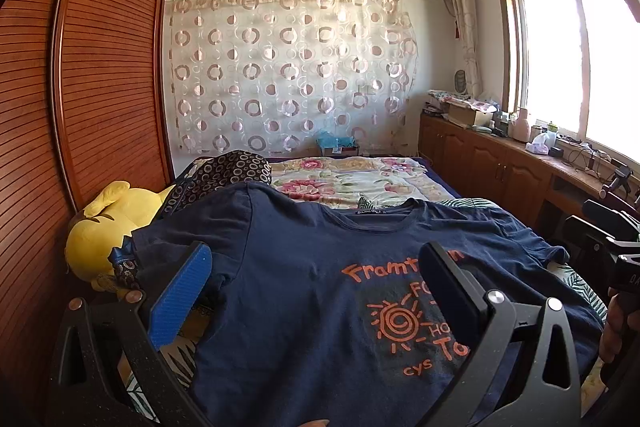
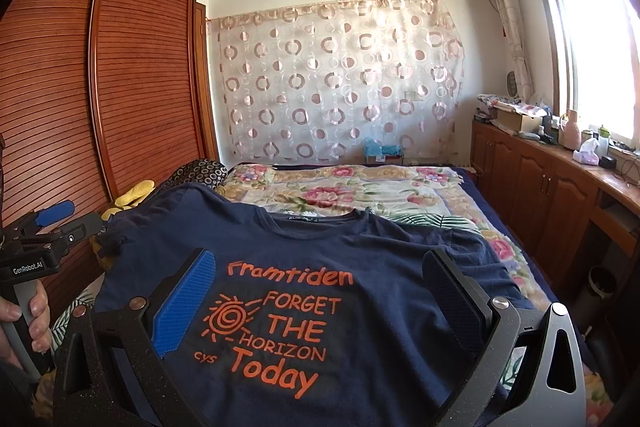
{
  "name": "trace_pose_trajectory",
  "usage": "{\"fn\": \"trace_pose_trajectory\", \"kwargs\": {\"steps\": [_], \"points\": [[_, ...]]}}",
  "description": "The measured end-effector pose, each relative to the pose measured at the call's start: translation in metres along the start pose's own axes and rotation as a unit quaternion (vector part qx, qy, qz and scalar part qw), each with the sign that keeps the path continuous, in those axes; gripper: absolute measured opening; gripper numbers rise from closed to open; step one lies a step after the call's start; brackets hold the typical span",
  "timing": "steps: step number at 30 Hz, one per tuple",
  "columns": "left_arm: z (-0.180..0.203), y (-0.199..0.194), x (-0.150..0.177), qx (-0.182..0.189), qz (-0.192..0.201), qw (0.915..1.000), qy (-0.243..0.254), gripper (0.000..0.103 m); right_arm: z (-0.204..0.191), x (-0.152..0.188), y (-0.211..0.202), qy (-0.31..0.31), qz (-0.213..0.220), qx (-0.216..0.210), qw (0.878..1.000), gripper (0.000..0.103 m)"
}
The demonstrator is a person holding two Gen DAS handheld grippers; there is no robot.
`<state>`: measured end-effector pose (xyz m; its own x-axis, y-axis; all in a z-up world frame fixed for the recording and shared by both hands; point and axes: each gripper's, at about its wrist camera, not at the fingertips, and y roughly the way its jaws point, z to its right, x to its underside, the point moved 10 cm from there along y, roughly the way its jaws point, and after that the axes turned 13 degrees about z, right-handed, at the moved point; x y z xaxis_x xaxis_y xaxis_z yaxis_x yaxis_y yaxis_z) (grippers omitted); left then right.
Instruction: Fold small clothes
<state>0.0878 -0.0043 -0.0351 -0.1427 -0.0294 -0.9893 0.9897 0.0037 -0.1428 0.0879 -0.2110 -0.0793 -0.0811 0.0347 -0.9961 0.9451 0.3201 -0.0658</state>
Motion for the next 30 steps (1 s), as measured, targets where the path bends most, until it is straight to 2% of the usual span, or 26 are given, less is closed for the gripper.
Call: {"fn": "trace_pose_trajectory", "kwargs": {"steps": [30], "points": [[0.0009, -0.0005, -0.0006, -0.001, 0.002, 1.0, 0.003, 0.103, -0.0013, -0.0026, -0.0003, -0.001, 0.003, -0.002, 1.0, 0.103]]}}
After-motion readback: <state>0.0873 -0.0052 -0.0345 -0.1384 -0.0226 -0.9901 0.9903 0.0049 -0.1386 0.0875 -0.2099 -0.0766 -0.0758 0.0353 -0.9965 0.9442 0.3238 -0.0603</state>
